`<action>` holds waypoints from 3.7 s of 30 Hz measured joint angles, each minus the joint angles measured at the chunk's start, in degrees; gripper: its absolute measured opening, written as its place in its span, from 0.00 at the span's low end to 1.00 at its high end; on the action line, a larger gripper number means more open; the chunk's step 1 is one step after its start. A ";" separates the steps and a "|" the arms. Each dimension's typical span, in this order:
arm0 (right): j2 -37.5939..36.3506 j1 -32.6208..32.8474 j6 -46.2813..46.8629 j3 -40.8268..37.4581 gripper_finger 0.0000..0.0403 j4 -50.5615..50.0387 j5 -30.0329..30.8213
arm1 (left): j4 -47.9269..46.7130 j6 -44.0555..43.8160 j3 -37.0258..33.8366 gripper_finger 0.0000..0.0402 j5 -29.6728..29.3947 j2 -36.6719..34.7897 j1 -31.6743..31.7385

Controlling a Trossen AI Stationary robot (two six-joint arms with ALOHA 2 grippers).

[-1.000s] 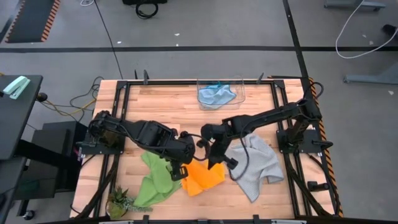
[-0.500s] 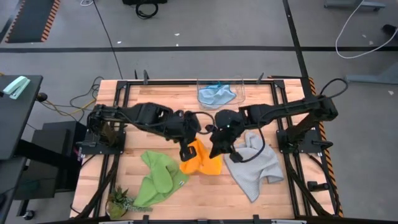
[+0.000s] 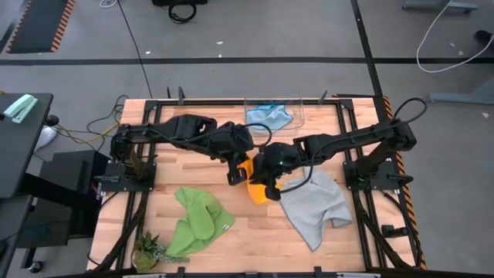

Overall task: Fold microfiber towels
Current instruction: Fold the orange microfiber cloth

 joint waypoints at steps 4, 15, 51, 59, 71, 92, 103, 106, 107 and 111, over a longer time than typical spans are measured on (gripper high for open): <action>0.71 1.16 3.02 -0.02 0.18 -1.00 3.88 | 0.00 1.72 0.00 0.01 -0.02 0.01 1.34; 0.68 1.82 10.87 -1.67 0.18 0.10 10.54 | 1.66 8.05 0.02 0.00 0.03 -0.04 4.38; -10.19 -1.26 15.51 -11.23 0.18 -3.96 19.36 | 3.10 11.00 0.04 0.00 6.05 -0.11 6.21; -6.59 3.63 20.70 -11.21 0.19 -3.22 18.78 | 5.18 11.70 0.04 0.00 6.10 -0.11 6.88; -4.92 -1.44 19.08 -11.21 0.26 -1.85 20.26 | 5.34 11.83 0.04 0.00 7.56 -0.11 6.97; -3.60 -3.88 15.79 -11.20 0.27 4.71 18.98 | 6.64 12.62 0.04 0.00 9.07 -0.11 7.78; -2.82 -3.81 14.20 -11.21 0.18 4.69 19.26 | 7.80 12.45 0.02 0.00 9.18 -0.82 7.93; -2.82 -2.84 14.43 -11.21 0.09 4.67 19.49 | 8.22 12.40 0.07 0.00 9.14 -1.50 8.52; -2.82 -2.41 14.43 -11.21 0.05 4.74 20.29 | 8.14 12.23 0.07 0.00 9.16 -1.64 8.81; -2.82 -1.06 14.98 -11.21 0.03 4.69 25.66 | 8.51 12.20 0.07 0.00 9.07 -1.75 9.70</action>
